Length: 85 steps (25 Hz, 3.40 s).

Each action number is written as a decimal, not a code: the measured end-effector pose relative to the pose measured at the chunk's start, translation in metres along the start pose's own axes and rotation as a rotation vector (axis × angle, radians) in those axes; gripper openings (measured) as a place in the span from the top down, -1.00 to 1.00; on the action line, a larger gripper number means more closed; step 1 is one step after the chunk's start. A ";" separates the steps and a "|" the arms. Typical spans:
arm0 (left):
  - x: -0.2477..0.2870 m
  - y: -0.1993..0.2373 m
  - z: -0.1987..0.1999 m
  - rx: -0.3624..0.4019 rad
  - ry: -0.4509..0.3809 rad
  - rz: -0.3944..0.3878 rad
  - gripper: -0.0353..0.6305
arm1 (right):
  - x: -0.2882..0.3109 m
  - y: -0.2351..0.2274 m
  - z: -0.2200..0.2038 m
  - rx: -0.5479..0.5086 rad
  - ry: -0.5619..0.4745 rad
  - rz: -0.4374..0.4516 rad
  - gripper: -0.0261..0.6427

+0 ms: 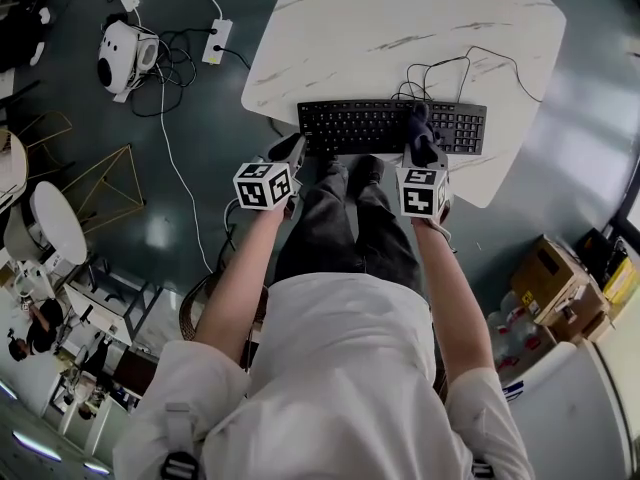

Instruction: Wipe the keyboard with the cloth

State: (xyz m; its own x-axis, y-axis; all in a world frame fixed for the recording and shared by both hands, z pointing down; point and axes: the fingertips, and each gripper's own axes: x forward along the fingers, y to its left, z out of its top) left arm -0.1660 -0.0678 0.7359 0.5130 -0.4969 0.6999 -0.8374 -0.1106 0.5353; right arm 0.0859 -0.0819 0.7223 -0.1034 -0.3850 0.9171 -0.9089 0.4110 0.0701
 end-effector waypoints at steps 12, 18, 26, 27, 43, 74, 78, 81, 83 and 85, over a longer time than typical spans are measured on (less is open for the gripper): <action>0.000 0.002 0.001 -0.017 0.002 -0.020 0.79 | 0.004 0.124 0.035 -0.121 -0.053 0.151 0.65; 0.001 0.002 0.002 -0.021 0.001 -0.037 0.79 | 0.004 0.189 0.048 -0.185 -0.069 0.277 0.65; -0.008 0.014 0.006 -0.089 -0.002 -0.115 0.81 | 0.000 0.245 0.062 -0.039 -0.091 0.601 0.65; -0.011 0.014 0.010 -0.081 -0.008 -0.123 0.81 | -0.002 0.245 0.067 -0.022 -0.103 0.640 0.65; -0.006 -0.012 0.001 0.135 0.059 -0.190 0.81 | 0.016 0.143 0.071 0.293 -0.060 0.645 0.65; 0.002 -0.023 -0.008 0.084 0.033 -0.036 0.81 | -0.004 -0.114 -0.002 0.139 -0.186 0.327 0.67; 0.001 -0.026 -0.010 0.084 0.031 -0.034 0.81 | -0.019 -0.138 -0.001 0.216 -0.229 0.332 0.67; 0.001 -0.026 -0.010 0.073 0.026 -0.026 0.81 | -0.022 -0.173 -0.014 0.270 -0.202 0.254 0.67; 0.002 -0.026 -0.010 0.068 0.025 -0.022 0.81 | -0.022 -0.202 -0.026 0.286 -0.168 0.181 0.67; 0.004 -0.025 -0.009 0.061 0.022 -0.016 0.81 | -0.024 -0.230 -0.034 0.302 -0.143 0.108 0.67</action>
State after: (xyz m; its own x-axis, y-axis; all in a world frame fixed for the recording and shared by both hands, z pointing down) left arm -0.1414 -0.0590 0.7298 0.5299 -0.4759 0.7020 -0.8387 -0.1711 0.5170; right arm 0.3112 -0.1397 0.6978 -0.2418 -0.4729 0.8473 -0.9659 0.2005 -0.1637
